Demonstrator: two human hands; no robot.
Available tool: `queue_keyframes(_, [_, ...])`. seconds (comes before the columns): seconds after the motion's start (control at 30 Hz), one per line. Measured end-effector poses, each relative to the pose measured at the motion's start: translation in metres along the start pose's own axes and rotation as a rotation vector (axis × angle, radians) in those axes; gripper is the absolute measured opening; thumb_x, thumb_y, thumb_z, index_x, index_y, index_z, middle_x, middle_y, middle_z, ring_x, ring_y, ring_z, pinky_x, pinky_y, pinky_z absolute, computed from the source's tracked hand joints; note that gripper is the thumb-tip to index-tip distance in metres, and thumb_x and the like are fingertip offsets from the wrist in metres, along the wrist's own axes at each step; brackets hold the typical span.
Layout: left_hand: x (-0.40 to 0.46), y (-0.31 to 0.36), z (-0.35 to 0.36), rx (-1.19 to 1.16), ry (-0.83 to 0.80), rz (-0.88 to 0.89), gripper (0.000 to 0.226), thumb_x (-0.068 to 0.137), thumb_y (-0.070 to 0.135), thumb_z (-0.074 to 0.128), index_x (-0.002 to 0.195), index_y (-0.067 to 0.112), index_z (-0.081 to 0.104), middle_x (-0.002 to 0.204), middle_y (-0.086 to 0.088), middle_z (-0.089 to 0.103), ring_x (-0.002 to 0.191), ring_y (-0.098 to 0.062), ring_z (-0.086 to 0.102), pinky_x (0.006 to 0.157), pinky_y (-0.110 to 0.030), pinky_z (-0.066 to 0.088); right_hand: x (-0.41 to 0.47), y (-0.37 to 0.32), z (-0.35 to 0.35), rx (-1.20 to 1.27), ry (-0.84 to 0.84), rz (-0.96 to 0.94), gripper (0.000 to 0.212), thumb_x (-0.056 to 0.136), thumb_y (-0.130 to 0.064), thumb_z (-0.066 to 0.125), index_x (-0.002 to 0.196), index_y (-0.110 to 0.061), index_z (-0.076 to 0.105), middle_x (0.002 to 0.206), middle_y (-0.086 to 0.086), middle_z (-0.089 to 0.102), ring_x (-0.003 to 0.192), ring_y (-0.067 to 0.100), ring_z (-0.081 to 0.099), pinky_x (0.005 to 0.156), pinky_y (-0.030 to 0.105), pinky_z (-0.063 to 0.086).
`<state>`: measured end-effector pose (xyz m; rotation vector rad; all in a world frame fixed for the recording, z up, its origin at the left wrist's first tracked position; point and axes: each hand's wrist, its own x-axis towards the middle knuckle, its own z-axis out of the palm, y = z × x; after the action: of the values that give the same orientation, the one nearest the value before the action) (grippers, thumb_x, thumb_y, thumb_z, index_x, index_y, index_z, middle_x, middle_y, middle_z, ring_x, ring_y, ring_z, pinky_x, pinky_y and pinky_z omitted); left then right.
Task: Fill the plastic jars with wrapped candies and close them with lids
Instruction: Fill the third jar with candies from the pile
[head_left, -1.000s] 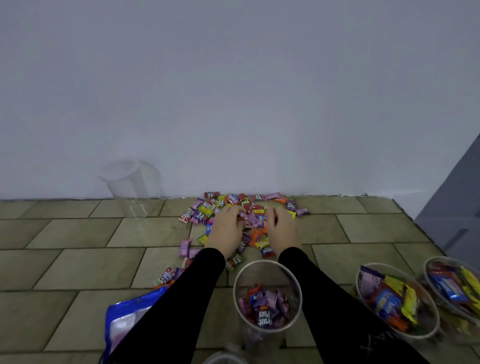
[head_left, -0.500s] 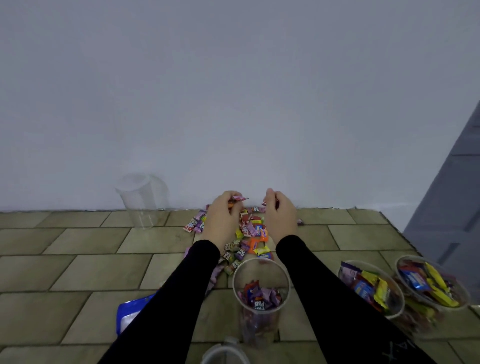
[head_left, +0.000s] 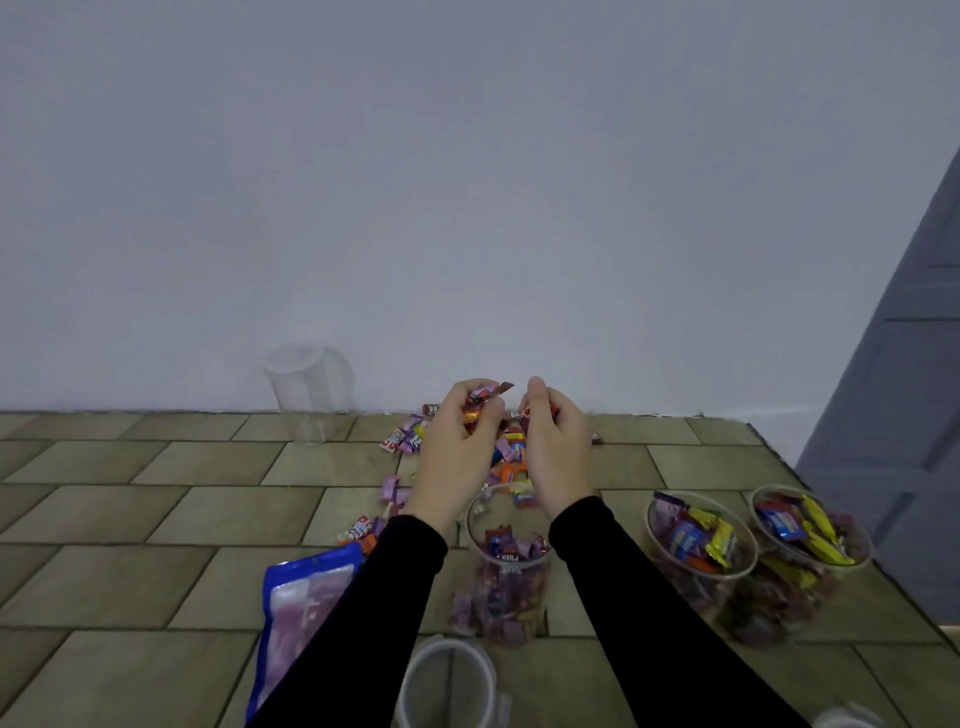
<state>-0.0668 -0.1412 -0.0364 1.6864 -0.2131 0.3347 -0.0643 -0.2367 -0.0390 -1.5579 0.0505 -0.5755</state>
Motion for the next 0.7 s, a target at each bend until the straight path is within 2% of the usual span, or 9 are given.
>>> queue_keyframes(0.07, [-0.009, -0.003, 0.001, -0.002, 0.005, -0.011, 0.015, 0.097, 0.026, 0.054, 0.11, 0.025, 0.06, 0.096, 0.004, 0.069, 0.084, -0.016, 0.065, 0.072, -0.031, 0.052, -0.01, -0.002, -0.001, 0.028, 0.002, 0.021, 0.042, 0.1, -0.03, 0.045, 0.063, -0.01, 0.042, 0.054, -0.004, 0.031, 0.048, 0.006, 0.029, 0.047, 0.02, 0.025])
queue_keyframes(0.17, [-0.023, -0.007, 0.003, -0.015, 0.01, -0.006, 0.011, 0.096, 0.025, 0.055, 0.106, 0.026, 0.059, 0.096, 0.003, 0.069, 0.079, -0.018, 0.063, 0.068, -0.03, 0.053, -0.022, 0.001, -0.005, 0.033, -0.016, 0.011, 0.044, 0.099, -0.028, 0.047, 0.061, -0.007, 0.042, 0.054, -0.002, 0.032, 0.051, 0.007, 0.03, 0.05, 0.022, 0.026])
queue_keyframes(0.27, [-0.034, -0.009, 0.005, 0.018, 0.015, 0.015, 0.011, 0.096, 0.02, 0.055, 0.101, 0.028, 0.059, 0.095, 0.011, 0.068, 0.084, -0.01, 0.064, 0.077, -0.03, 0.052, -0.028, 0.004, -0.009, 0.04, -0.026, 0.011, 0.045, 0.099, -0.03, 0.047, 0.066, 0.001, 0.045, 0.06, 0.004, 0.036, 0.058, 0.012, 0.035, 0.057, 0.029, 0.028])
queue_keyframes(0.37, [-0.043, -0.009, 0.008, -0.007, 0.039, -0.011, 0.015, 0.095, 0.019, 0.055, 0.097, 0.033, 0.059, 0.088, 0.02, 0.066, 0.074, -0.006, 0.059, 0.072, -0.033, 0.049, -0.031, 0.005, -0.01, 0.082, -0.012, 0.041, 0.044, 0.099, -0.028, 0.047, 0.066, 0.001, 0.045, 0.057, 0.002, 0.035, 0.057, 0.013, 0.034, 0.058, 0.029, 0.027])
queue_keyframes(0.47, [-0.049, -0.01, 0.011, 0.013, 0.06, 0.029, 0.009, 0.094, 0.02, 0.055, 0.098, 0.024, 0.062, 0.083, 0.001, 0.065, 0.063, -0.012, 0.048, 0.062, -0.034, 0.041, -0.033, 0.006, -0.011, 0.089, -0.014, 0.049, 0.041, 0.099, -0.026, 0.048, 0.061, -0.011, 0.045, 0.053, -0.006, 0.037, 0.053, 0.008, 0.034, 0.056, 0.028, 0.029])
queue_keyframes(0.53, [-0.05, -0.01, 0.012, 0.011, 0.06, 0.042, 0.012, 0.088, 0.026, 0.054, 0.095, 0.021, 0.062, 0.076, -0.005, 0.06, 0.061, -0.016, 0.045, 0.06, -0.033, 0.038, -0.033, 0.007, -0.012, 0.102, -0.009, 0.057, 0.039, 0.098, -0.025, 0.05, 0.062, -0.01, 0.049, 0.056, -0.003, 0.042, 0.056, 0.009, 0.038, 0.058, 0.029, 0.032])
queue_keyframes(0.6, [-0.051, -0.011, 0.013, 0.002, 0.067, 0.052, 0.022, 0.08, 0.036, 0.053, 0.092, 0.02, 0.062, 0.074, 0.0, 0.06, 0.063, -0.017, 0.046, 0.061, -0.033, 0.039, -0.033, 0.009, -0.011, 0.121, -0.006, 0.068, 0.036, 0.097, -0.025, 0.052, 0.067, -0.006, 0.055, 0.061, 0.001, 0.048, 0.061, 0.012, 0.043, 0.061, 0.03, 0.035])
queue_keyframes(0.7, [-0.053, -0.011, 0.015, 0.014, 0.09, 0.089, 0.028, 0.08, 0.051, 0.052, 0.086, 0.025, 0.06, 0.07, 0.013, 0.059, 0.064, -0.01, 0.049, 0.062, -0.03, 0.04, -0.033, 0.011, -0.01, 0.127, 0.003, 0.068, 0.026, 0.095, -0.022, 0.055, 0.071, -0.014, 0.056, 0.066, -0.004, 0.054, 0.064, 0.01, 0.049, 0.067, 0.031, 0.041])
